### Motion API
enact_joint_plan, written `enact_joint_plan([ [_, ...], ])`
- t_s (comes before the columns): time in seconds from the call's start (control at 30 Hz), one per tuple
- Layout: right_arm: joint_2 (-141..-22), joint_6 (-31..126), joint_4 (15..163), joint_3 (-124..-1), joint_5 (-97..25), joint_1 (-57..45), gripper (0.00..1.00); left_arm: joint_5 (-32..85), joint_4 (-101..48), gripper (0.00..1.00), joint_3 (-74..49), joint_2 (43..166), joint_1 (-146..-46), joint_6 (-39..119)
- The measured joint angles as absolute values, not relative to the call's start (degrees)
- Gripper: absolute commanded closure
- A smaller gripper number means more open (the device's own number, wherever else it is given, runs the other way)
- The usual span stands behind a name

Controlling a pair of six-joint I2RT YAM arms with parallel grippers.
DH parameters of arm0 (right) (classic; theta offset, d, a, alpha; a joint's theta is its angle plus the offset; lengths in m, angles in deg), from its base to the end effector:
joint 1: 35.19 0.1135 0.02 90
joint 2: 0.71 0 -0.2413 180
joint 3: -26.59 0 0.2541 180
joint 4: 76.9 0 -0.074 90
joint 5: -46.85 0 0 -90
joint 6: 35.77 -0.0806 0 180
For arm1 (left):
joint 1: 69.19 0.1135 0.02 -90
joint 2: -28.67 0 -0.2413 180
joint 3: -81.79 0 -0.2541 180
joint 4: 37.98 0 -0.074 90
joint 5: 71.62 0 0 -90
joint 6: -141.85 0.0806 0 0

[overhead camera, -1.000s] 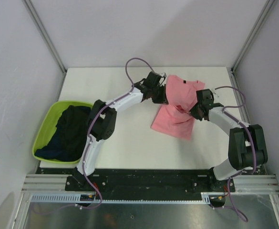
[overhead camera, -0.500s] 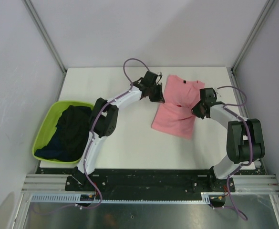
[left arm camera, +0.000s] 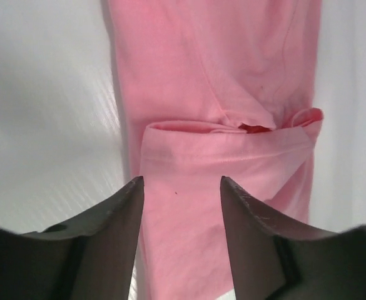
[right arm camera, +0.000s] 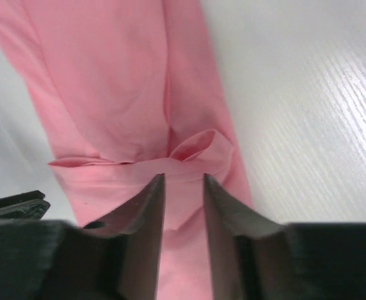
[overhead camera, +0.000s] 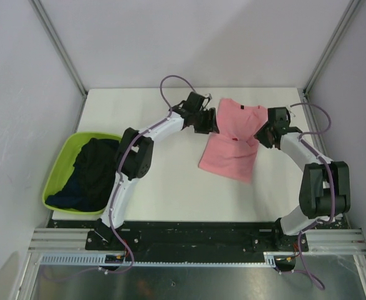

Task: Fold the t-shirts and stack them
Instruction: Fold the folded rectangular tshirt in 1/3 of the way

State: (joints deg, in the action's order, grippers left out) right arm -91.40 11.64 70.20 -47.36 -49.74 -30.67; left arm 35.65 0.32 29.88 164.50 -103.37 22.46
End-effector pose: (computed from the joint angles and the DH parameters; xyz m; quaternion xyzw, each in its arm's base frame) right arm 0.3656 0.0196 0.1642 0.3244 0.8794 0.0882 0.3373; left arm 0.4413 -0.3286 0.1387 0.0945 0.9137 -0.3133 0.2412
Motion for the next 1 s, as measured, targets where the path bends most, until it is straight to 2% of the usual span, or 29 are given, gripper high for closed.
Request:
enact_joint_plan([
  [0.07,-90.00,11.97,69.35,-48.12,-50.47,-29.36,0.83,36.42,0.30,0.67,28.76,163.04,-103.15,22.68],
  [0.13,-89.54,12.10,68.71,-48.69,-51.08,-26.87,0.87,37.34,0.17,0.79,27.95,161.84,-103.13,23.05],
  [0.23,-90.18,12.03,68.17,-48.78,-51.30,-22.48,0.91,38.56,0.06,0.87,26.73,160.83,-103.28,23.47],
  [0.33,-92.69,12.03,68.36,-48.78,-50.53,-19.20,0.93,39.63,-0.07,0.91,25.35,160.77,-103.91,23.40],
  [0.53,-100.52,12.12,69.83,-48.87,-48.24,-19.94,0.94,40.37,0.04,0.92,21.98,160.77,-104.77,23.36],
  [0.67,-104.65,12.29,70.68,-50.09,-46.20,-22.13,0.89,40.68,-0.20,0.91,19.69,160.64,-104.81,23.38],
  [0.83,-106.90,12.47,72.08,-52.71,-44.72,-23.37,0.81,40.64,-0.31,0.81,13.64,158.21,-104.79,23.43],
  [1.0,-106.57,12.71,71.60,-52.87,-44.67,-23.44,0.77,40.51,-0.14,0.70,6.03,152.77,-104.79,23.45],
])
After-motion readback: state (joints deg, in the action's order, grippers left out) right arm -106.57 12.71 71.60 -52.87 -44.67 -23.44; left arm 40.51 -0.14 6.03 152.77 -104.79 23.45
